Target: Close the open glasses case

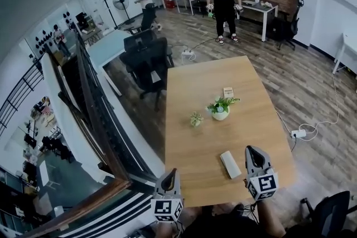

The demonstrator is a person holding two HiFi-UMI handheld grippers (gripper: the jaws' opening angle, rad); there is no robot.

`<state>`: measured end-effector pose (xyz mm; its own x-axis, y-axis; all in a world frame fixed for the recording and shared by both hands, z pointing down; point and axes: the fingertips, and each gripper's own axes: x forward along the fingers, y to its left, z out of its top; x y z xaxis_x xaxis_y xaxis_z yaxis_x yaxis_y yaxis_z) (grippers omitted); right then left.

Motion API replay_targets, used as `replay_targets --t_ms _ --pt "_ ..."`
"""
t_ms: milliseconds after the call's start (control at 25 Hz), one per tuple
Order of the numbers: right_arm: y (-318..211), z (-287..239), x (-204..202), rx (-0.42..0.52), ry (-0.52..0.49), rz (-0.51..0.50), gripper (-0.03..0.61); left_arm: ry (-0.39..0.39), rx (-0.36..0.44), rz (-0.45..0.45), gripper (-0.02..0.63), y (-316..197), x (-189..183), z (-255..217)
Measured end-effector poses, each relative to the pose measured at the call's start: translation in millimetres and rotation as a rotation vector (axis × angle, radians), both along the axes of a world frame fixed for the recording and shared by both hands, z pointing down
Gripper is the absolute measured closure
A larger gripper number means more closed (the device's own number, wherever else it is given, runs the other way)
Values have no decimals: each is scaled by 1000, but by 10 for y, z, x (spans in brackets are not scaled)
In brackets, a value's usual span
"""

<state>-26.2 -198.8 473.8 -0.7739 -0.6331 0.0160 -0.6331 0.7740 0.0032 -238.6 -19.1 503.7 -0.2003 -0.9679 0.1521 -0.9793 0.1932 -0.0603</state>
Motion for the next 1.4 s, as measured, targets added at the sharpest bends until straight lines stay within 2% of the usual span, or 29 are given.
replay_targets --t_ms 200,520,1400 --pt "-27 -46 67 -9 2 12 563 4 -2 -5 615 -17 2 -43" --pt "-25 -117 108 27 17 19 563 3 -5 -1 615 -53 24 -21" --pt "-80 -48 137 -13 14 26 563 -13 -18 15 615 -112 76 -18"
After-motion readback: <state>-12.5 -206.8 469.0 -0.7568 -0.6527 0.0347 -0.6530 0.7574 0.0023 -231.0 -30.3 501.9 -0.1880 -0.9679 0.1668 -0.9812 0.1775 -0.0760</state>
